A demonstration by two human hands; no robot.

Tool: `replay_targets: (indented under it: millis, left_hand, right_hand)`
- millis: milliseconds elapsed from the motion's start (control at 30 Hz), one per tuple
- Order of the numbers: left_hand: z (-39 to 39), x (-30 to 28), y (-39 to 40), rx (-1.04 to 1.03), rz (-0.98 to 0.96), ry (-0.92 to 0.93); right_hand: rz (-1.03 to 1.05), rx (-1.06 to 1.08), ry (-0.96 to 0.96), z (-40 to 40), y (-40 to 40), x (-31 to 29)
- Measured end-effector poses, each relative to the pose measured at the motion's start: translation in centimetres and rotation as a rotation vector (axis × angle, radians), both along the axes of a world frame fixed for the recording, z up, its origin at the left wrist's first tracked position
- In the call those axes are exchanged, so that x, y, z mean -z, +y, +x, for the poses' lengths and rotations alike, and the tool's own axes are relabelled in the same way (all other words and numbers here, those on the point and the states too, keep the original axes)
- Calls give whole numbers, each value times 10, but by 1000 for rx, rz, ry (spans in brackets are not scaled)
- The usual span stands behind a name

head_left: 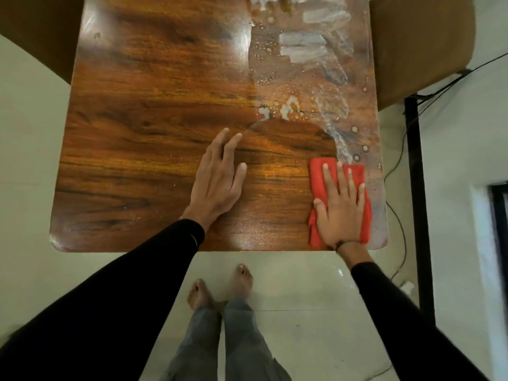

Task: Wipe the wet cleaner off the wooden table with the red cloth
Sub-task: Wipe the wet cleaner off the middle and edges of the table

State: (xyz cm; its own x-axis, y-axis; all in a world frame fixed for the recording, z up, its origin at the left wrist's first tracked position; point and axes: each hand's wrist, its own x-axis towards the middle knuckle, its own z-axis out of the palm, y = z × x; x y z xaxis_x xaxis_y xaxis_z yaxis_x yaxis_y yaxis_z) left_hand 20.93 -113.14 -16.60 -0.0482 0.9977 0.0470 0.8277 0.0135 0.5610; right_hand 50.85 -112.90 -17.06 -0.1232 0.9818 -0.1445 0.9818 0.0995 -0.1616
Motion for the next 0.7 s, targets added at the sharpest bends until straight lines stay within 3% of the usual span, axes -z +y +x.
replay_targets:
  millis: [133,233,367,533,700]
  left_hand:
    - [1,4,3,24,-77,170]
    - [-2,6,3,53,-91,277]
    - [-3,8,3,48,-106,312]
    - [2,2,9,51,-125,322]
    - [6,6,9,59,-109,307]
  right_hand:
    - [15,96,10,-21,63,4]
    - [31,-50,-24,-56,87,5]
    - [60,-270,-54,-70,38,8]
    - [24,-181,-78,5,-26,10]
    - [-22,-94,-1,68,1,2]
